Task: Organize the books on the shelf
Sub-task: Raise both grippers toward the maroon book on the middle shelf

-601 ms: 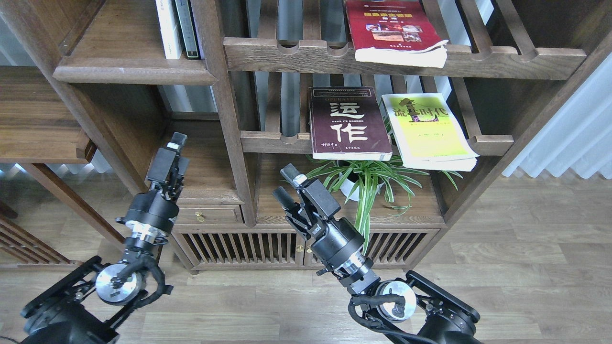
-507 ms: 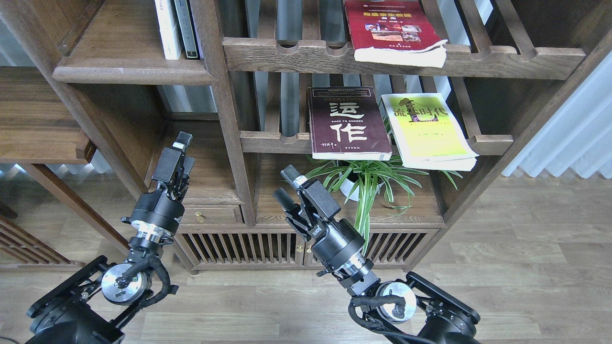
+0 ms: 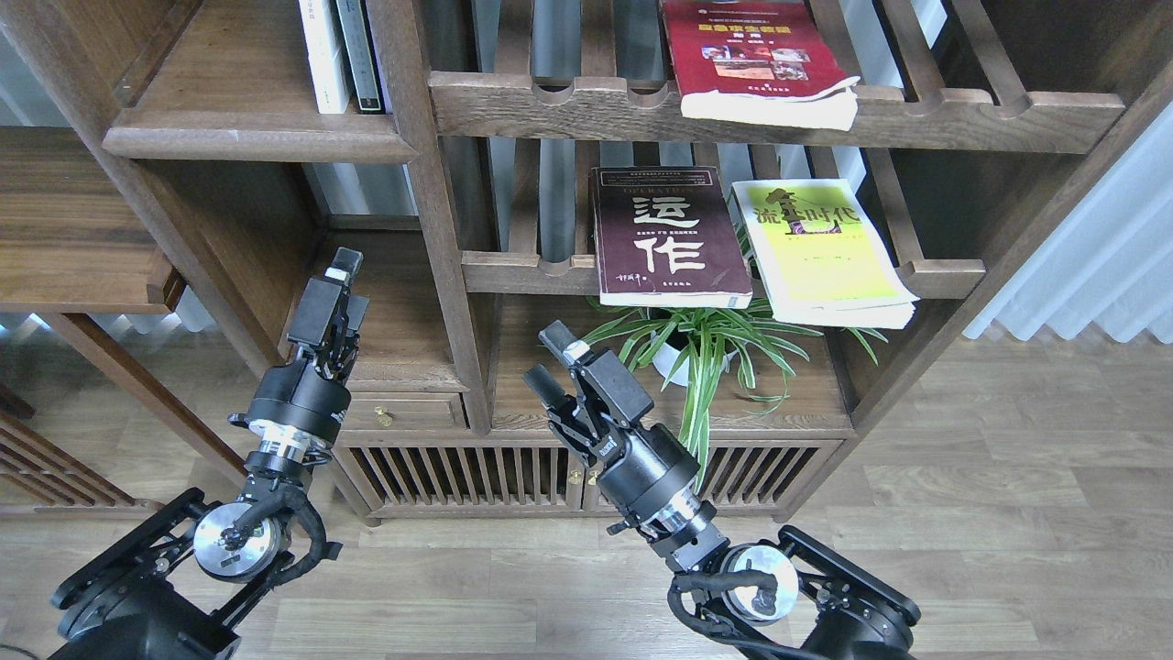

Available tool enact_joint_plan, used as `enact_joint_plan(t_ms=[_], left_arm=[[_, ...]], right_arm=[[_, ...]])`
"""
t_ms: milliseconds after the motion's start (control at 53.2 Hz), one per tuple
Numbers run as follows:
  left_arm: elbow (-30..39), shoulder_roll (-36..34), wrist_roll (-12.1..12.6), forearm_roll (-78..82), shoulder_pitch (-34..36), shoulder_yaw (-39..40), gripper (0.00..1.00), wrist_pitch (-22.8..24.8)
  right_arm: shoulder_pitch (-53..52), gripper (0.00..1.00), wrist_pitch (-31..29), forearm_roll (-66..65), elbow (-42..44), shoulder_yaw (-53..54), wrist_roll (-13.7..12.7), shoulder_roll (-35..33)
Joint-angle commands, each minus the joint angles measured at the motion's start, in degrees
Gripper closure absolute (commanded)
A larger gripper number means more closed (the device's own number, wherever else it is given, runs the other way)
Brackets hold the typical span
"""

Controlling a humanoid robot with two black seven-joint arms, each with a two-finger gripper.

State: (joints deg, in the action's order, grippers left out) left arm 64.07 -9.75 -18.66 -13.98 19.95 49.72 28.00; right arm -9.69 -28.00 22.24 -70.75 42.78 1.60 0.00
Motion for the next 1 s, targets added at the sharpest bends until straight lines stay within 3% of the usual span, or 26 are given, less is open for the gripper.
enact_joint_plan(t_ms=[0,300,601,977], left_arm=[[0.0,0.0,0.0,0.8,-0.4,-0.1,0.0,0.0],[0.0,0.3,-0.1,0.9,-2.3,-0.7,0.0,0.0],[-0.8,0.9,0.1,3.4,-3.7,-0.9,0.0,0.0],[-1.4,1.8,0.0,3.5,-4.8,-0.8,0.0,0.0]], right_arm=[[0.0,0.01,3.6,0.0,0.0,-0.1,1.7,0.0],[-0.5,0.01,14.2,0.4,1.1,0.1,13.8,0.0],[-1.6,0.01,16.2,3.3,3.8,0.9,15.7,0.0],[-11.3,0.01,16.3,10.9,16.3,5.8,16.1,0.0]])
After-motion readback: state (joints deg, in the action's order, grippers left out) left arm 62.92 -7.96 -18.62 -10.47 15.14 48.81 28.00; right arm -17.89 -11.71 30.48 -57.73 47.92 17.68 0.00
